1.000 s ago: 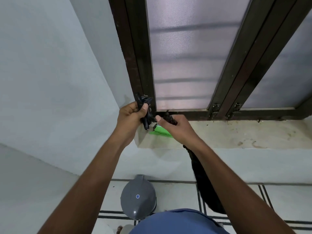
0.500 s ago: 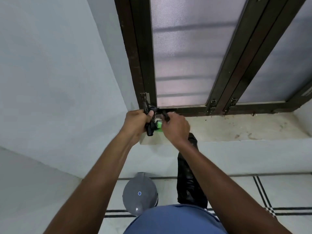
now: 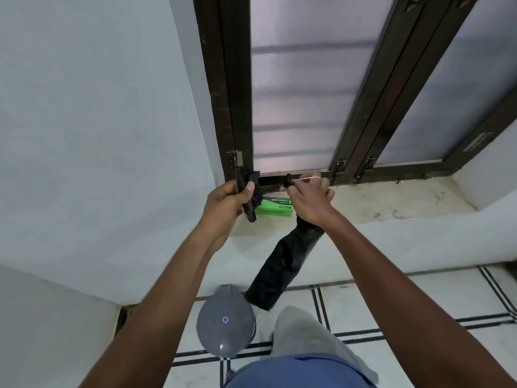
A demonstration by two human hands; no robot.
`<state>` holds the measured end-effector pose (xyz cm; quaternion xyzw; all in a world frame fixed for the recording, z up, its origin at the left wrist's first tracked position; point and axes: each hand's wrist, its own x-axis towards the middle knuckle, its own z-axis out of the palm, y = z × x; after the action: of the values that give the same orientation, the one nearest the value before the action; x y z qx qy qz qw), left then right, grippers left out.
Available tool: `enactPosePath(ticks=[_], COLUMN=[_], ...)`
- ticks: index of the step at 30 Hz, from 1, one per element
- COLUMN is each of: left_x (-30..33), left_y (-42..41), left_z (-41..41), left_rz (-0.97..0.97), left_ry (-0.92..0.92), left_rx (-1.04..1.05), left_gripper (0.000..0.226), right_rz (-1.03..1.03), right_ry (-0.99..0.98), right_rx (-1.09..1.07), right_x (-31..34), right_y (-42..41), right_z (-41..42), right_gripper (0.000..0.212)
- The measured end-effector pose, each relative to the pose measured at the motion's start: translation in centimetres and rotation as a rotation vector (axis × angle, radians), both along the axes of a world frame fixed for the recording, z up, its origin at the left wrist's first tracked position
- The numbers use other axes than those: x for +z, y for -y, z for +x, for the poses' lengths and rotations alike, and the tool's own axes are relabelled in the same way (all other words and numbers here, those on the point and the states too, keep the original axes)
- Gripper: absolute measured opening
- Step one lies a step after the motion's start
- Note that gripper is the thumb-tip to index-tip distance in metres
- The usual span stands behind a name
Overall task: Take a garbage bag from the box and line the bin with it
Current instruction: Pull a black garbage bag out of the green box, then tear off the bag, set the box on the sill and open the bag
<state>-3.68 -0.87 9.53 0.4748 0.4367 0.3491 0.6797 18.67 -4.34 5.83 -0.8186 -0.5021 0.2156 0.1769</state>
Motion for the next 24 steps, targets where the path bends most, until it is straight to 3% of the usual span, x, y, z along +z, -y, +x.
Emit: enactPosePath(ticks=[2, 5, 8, 10, 16, 20, 21, 24], left_x=[-0.6, -1.5, -1.6, -1.6, -2.8, -4.4, -4.9, -6.3], left_y=[-0.1, -0.4, -0.9, -1.5, -4.0, -5.1, -5.4, -5.7], left_z=[-0.3, -0.1, 0.8, 1.7, 5.6, 8.8, 9.6, 11.1], left_rz=[0.005, 0.019, 0.017, 0.0, -0.033, -0.06, -0.07, -0.096], left_ry=[-0.032, 0.005, 0.052, 0.046, -0.05, -0.077, -0.079, -0.101], left_rx=[0.016, 0.066, 0.078, 0.085, 0.092, 0.115, 0.121, 0.131], left_gripper=[0.015, 0.022, 0.036, 0.032, 0.027, 0.024, 0.024, 0.023], right_rz=[0.025, 0.174, 0.346, 0.412, 0.494, 0.451, 0.423, 0.224], right_ry=[0.203, 0.184, -0.06, -0.285, -0.423, -0.829, -0.789, -0.403], right_rx=[0.076, 0.031, -0.137, -0.218, -0.265, -0.212, -0.201, -0.082], right_x=[0.3, 0.4, 0.5, 0.5, -1.4, -2.6, -3.3, -8.0], right_y=[0.5, 0.2, -1.3, -1.9, -3.6, -5.3, -5.6, -5.6], right_z=[1.1, 3.6, 5.9, 7.1, 10.4, 12.6, 13.2, 14.9], right_gripper=[0.043, 0.03, 0.018, 0.008, 0.016, 0.016, 0.016, 0.014])
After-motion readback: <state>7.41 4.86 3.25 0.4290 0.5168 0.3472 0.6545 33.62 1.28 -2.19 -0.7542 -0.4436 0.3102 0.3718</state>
